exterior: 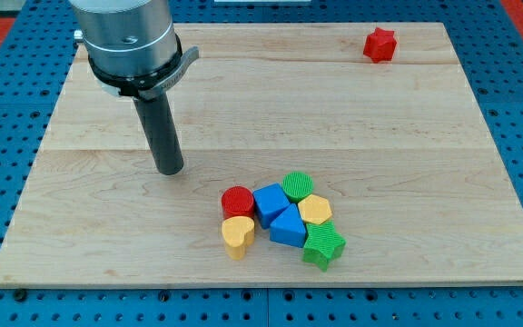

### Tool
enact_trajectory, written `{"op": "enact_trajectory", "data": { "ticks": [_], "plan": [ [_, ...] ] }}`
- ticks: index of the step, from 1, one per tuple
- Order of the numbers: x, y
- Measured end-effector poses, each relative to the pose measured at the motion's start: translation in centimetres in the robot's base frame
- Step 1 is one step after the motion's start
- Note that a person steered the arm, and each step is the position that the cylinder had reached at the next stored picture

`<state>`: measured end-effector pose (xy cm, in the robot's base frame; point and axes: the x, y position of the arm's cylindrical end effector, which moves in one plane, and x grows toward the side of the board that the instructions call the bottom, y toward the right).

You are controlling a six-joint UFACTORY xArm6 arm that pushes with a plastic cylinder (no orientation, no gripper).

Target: Push the group of blocks slightly left

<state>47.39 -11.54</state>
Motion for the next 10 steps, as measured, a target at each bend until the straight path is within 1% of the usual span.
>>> {"op": "enact_trajectory", "data": {
  "ticks": [2, 3, 4, 5, 6, 7, 8, 9, 10],
  "plan": [
    [0.2, 0.3],
    [-0.6, 0.8],
    [-3.6, 1.7],
    [-5.7, 4.9],
    [-5.1, 9.8],
    [-1.6, 15.4],
    [-0.1, 19.3],
    [1.7, 24.6],
    [10.5, 28.0]
  ]
}}
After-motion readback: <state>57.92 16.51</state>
